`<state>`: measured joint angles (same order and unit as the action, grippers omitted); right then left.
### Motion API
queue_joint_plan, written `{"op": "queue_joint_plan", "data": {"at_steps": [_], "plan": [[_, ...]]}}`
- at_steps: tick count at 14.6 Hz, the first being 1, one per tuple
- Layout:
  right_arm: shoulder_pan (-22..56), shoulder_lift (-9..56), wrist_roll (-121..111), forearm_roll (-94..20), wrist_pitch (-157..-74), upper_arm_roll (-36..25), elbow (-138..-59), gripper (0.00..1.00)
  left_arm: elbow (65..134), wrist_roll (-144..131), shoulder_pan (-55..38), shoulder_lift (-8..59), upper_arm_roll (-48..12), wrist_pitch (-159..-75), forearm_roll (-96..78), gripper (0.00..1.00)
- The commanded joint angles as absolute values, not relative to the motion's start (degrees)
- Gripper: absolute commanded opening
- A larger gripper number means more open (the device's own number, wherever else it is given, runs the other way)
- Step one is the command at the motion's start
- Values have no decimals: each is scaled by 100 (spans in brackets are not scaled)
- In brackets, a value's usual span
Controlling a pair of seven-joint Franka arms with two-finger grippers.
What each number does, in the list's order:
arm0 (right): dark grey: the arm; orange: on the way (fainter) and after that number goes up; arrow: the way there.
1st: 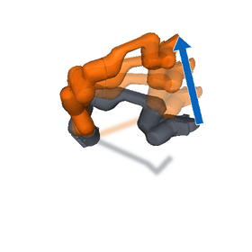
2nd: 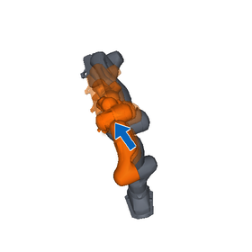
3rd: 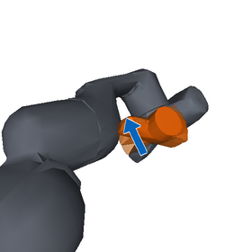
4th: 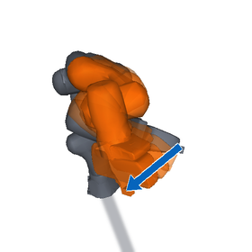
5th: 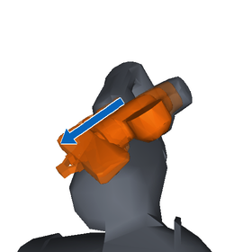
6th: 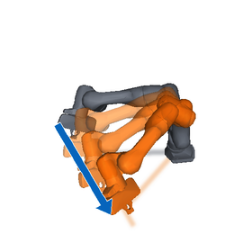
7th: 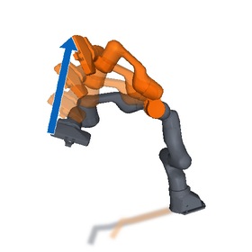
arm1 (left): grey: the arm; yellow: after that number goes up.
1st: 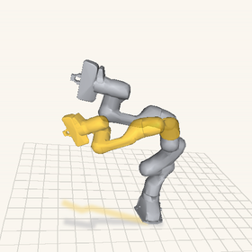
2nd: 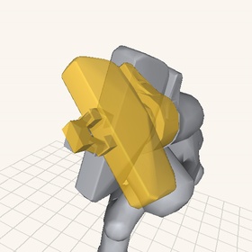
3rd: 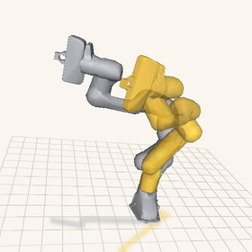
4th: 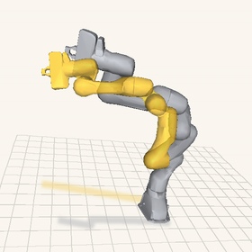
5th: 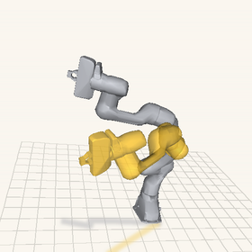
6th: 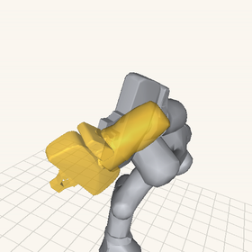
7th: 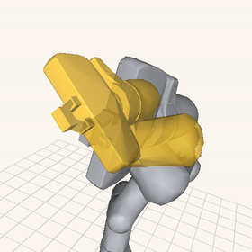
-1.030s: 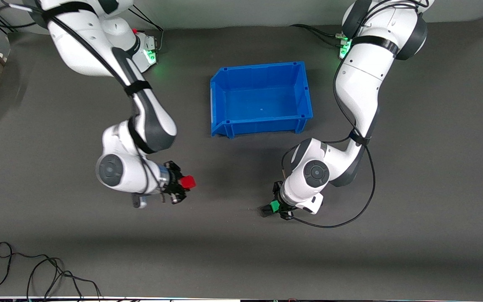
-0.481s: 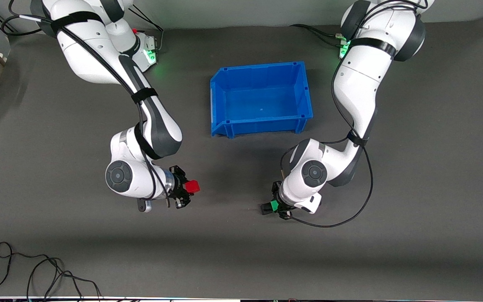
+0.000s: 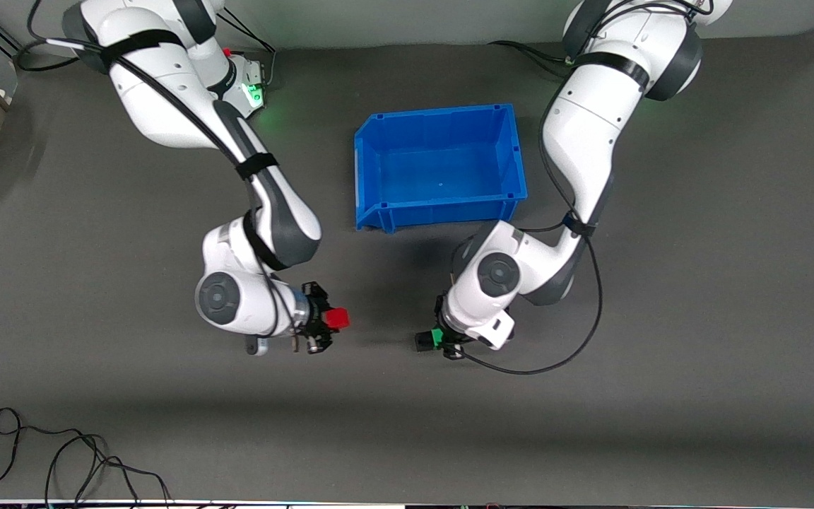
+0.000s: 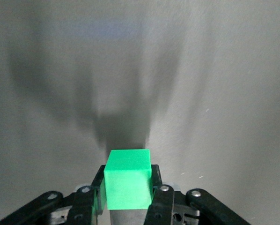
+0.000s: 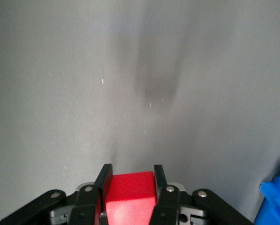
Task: Attach green and red cubes to black cube
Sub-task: 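Carry the red cube with the right gripper toward the black cube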
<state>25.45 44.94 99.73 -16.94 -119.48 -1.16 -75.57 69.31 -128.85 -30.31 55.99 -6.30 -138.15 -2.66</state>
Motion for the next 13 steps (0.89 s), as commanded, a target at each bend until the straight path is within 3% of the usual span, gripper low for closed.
{"op": "queue_joint_plan", "data": {"at_steps": [1, 13], "plan": [[2698, 4860, 10502, -1547, -11953, -141, -7058, 0, 6829, -12920, -3278, 5678, -554, -13755, 62, 0], [3137, 5844, 11645, -853, -12375, -158, -6232, 0, 6855, -12946, -3401, 5625, -563, -13702, 53, 0]]}}
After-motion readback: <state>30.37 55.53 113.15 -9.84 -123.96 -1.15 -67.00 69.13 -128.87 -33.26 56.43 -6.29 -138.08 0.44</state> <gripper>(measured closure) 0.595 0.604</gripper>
